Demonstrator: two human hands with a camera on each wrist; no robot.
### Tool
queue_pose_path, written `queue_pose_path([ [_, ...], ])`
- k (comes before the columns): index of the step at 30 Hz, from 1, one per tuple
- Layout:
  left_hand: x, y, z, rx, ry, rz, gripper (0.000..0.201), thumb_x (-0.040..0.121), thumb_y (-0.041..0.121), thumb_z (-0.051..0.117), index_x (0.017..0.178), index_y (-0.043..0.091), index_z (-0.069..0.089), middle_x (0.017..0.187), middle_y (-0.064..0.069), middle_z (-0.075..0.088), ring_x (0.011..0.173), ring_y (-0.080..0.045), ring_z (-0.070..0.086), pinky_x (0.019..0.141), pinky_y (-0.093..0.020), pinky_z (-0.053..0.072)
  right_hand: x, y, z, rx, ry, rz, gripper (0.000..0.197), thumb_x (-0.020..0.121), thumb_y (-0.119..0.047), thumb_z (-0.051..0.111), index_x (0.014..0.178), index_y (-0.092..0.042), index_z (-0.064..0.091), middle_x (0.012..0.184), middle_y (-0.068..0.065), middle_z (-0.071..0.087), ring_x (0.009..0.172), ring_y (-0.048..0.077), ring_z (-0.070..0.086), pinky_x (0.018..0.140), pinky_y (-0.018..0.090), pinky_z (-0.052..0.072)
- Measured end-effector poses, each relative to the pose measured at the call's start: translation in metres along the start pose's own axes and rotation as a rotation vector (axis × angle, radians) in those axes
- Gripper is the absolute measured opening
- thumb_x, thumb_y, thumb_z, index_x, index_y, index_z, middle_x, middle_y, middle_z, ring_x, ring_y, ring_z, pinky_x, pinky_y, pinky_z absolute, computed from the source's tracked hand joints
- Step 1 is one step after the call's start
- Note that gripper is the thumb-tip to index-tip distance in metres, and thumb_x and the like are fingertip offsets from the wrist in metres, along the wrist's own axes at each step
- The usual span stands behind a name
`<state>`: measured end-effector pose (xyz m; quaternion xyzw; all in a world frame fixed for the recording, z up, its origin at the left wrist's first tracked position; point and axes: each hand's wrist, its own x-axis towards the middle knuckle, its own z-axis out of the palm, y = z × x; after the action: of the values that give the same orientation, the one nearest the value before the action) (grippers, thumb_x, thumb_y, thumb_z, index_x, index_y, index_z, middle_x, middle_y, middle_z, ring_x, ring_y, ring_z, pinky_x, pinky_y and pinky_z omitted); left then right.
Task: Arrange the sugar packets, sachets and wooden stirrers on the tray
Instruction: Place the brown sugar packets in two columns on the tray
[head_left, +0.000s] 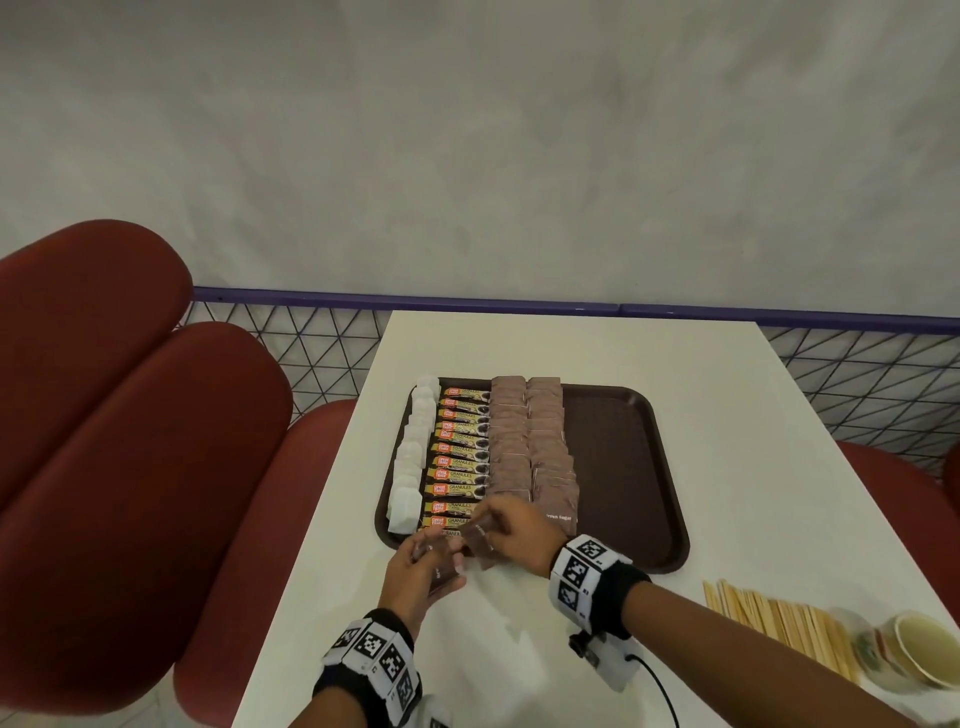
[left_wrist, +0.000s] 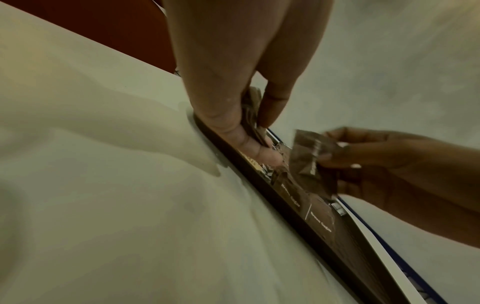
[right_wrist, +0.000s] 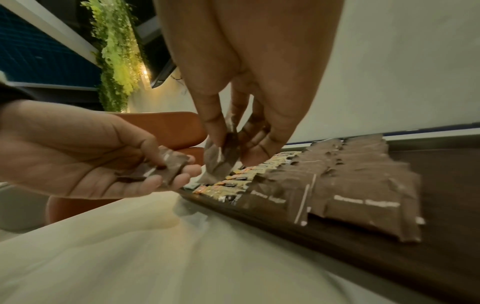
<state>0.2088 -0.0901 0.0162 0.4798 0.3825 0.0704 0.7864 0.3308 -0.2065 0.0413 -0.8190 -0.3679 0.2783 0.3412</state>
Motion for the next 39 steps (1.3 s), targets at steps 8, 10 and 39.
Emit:
queue_pose_path([
  [8,0.003,-0.003,-0.006,-0.003,0.041,0.013,0.022,0.095,0.001,0.046,0.115,0.005,0.053,0.113,-0.015,0.063,0.091,-0.024,0.064,0.071,-0.034,0.055,-0.015,0.034,-0.043,-0.057,0.325,0.293,0.029,0.081,-0.015,0.064,0.066,-0.029,0.043,0.084,-0.002,0.053,0.089,0.019,0.047,0.077,0.023,0.035],
  [10,0.005,-0.005,-0.007,0.024,0.064,0.013,0.021,0.094,0.003,0.050,0.114,0.003,0.054,0.113,-0.017,0.063,0.090,-0.023,0.064,0.065,-0.030,0.056,-0.018,0.046,-0.052,-0.065,0.400,0.337,0.017,0.081,-0.019,0.066,0.072,-0.026,0.053,0.084,-0.002,0.053,0.092,0.019,0.043,0.083,0.026,0.036],
  [39,0.014,-0.006,-0.008,0.011,0.040,0.037,0.023,0.086,-0.012,0.053,0.104,0.001,0.049,0.104,-0.019,0.063,0.084,-0.027,0.063,0.056,-0.023,0.058,-0.014,0.081,-0.030,-0.351,0.291,0.513,0.022,0.084,-0.034,0.061,0.092,-0.018,0.049,0.118,0.007,0.050,0.113,0.024,0.042,0.094,0.033,0.040],
])
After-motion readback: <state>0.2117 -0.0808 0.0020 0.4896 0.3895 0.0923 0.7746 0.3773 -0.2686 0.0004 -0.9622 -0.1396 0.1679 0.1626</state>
